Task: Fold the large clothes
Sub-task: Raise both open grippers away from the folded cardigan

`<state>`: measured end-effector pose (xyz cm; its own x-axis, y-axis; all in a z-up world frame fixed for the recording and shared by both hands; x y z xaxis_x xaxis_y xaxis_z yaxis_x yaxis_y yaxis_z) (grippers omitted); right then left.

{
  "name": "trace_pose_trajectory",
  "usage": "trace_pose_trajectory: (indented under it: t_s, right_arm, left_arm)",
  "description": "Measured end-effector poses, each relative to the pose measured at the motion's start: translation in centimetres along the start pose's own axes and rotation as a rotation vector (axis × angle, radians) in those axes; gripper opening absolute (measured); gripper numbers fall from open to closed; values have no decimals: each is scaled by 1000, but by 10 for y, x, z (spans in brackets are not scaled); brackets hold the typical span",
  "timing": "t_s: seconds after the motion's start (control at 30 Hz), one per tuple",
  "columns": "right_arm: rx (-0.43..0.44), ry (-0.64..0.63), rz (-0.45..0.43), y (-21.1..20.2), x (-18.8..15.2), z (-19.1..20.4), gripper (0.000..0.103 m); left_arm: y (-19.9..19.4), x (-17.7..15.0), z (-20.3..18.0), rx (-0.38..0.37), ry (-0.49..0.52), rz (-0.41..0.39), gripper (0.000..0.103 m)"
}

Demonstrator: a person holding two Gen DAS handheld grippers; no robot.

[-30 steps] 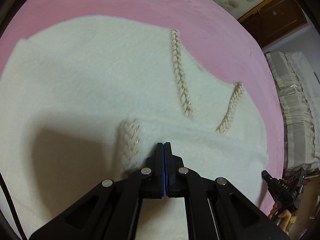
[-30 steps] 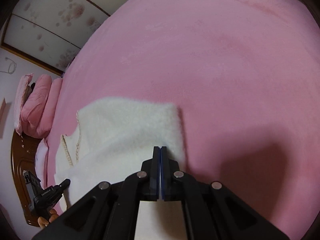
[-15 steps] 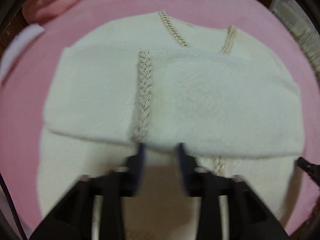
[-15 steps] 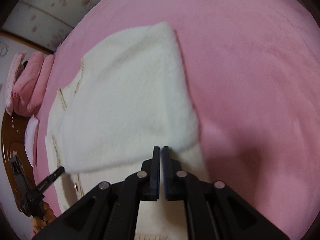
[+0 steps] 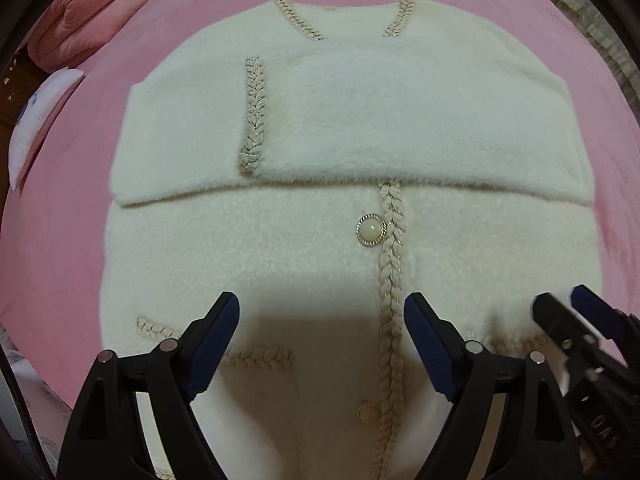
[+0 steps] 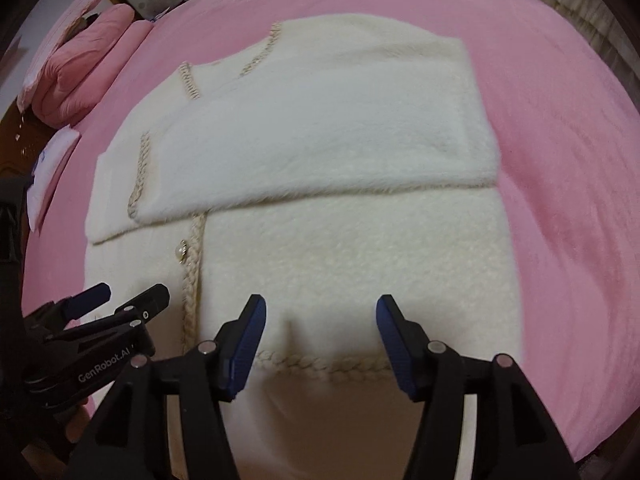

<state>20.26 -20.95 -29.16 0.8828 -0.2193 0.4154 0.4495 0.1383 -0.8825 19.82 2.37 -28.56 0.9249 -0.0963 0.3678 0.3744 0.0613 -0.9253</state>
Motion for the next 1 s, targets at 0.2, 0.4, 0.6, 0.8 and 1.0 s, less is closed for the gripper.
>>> trace_pose_trajectory:
  t_s: [0.2, 0.4, 0.6, 0.8, 1.0]
  right_arm:
    - [-28, -6, -12, -23, -21, 26, 58]
    - [-24, 134, -29, -55, -54, 58, 58]
    - [-66, 141, -43, -87, -80, 88, 58]
    - [-127, 93, -56, -116, -92, 98, 67]
    - [-169, 65, -75, -134, -100, 94, 68]
  left_arm:
    - [-31, -13, 27, -28, 21, -39, 87]
    - [-64, -48, 57, -79, 16, -44, 87]
    - [-96, -76, 91, -72, 59, -35, 87]
    - [-117, -95, 104, -96, 60, -26, 87]
    - [-125, -112, 105, -97, 68, -34, 87]
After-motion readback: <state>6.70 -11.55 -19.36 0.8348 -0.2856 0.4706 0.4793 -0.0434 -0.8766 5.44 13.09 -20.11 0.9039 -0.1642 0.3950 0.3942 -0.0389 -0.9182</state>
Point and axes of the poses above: each gripper's, at about its wrist camera, not at the fingertips, and y roughly the way its jaws point, z to its left, x to its top, the point moved 9 cm from there along y, roughly the way its jaws point, and after that the axes turned 12 degrees about -z, right-handed, at the moved point
